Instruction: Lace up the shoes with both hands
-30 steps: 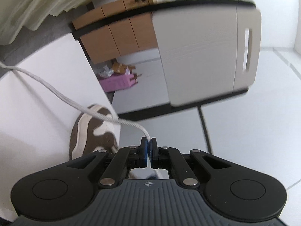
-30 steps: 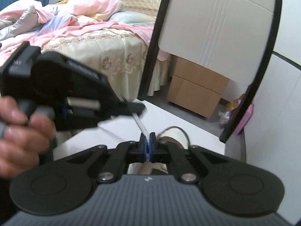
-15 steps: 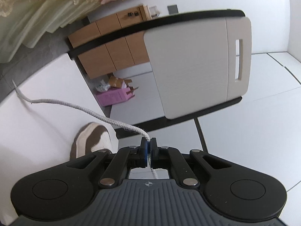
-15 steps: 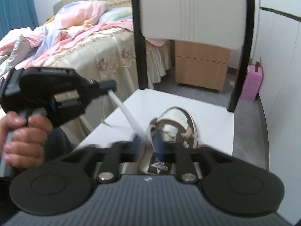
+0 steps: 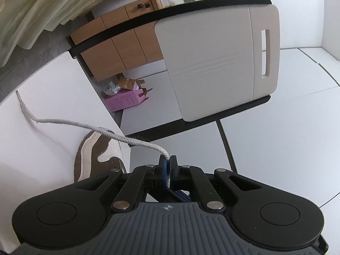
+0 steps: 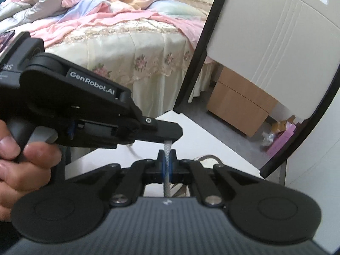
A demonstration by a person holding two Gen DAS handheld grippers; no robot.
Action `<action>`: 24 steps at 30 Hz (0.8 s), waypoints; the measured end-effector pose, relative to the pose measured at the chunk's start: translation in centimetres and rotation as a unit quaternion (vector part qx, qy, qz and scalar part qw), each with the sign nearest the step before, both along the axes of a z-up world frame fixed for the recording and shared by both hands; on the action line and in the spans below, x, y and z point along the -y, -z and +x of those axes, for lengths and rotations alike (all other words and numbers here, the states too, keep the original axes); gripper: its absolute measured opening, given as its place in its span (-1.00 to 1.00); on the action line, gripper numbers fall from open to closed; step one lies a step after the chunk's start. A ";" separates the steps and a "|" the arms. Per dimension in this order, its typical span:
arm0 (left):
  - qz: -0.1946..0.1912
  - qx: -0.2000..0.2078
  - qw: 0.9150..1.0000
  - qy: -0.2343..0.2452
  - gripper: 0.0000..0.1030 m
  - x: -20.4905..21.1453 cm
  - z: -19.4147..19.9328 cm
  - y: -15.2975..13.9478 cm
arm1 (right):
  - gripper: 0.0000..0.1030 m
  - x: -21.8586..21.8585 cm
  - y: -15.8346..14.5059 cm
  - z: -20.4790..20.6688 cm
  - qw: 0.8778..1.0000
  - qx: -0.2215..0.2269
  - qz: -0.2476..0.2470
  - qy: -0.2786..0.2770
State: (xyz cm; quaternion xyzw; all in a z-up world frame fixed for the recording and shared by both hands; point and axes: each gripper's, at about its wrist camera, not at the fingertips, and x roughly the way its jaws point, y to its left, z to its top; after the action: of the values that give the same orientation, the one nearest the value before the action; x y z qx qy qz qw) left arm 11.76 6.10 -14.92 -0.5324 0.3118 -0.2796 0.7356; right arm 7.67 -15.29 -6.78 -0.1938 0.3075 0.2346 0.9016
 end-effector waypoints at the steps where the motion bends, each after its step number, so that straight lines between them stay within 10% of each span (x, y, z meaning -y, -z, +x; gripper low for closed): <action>1: -0.011 -0.003 1.000 -0.002 -0.95 -0.2 0.0 0.2 | -0.94 0.0 -0.1 -0.1 1.000 0.002 0.003 0.000; 18: -0.066 -0.009 0.995 -0.073 -0.96 -3.5 0.0 0.2 | -0.94 7.2 0.5 -5.5 0.997 -0.031 -0.065 0.002; 24: -0.004 0.021 0.998 -0.064 -0.96 -2.6 0.0 -1.4 | -0.90 9.2 0.8 -5.7 0.998 -0.067 -0.008 0.019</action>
State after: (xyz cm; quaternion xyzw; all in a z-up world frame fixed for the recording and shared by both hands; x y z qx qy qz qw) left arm 11.76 8.70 -13.53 -0.5480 0.2601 -0.2446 0.7565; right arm 2.00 -24.46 -7.55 -0.1794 0.3731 0.2275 0.8814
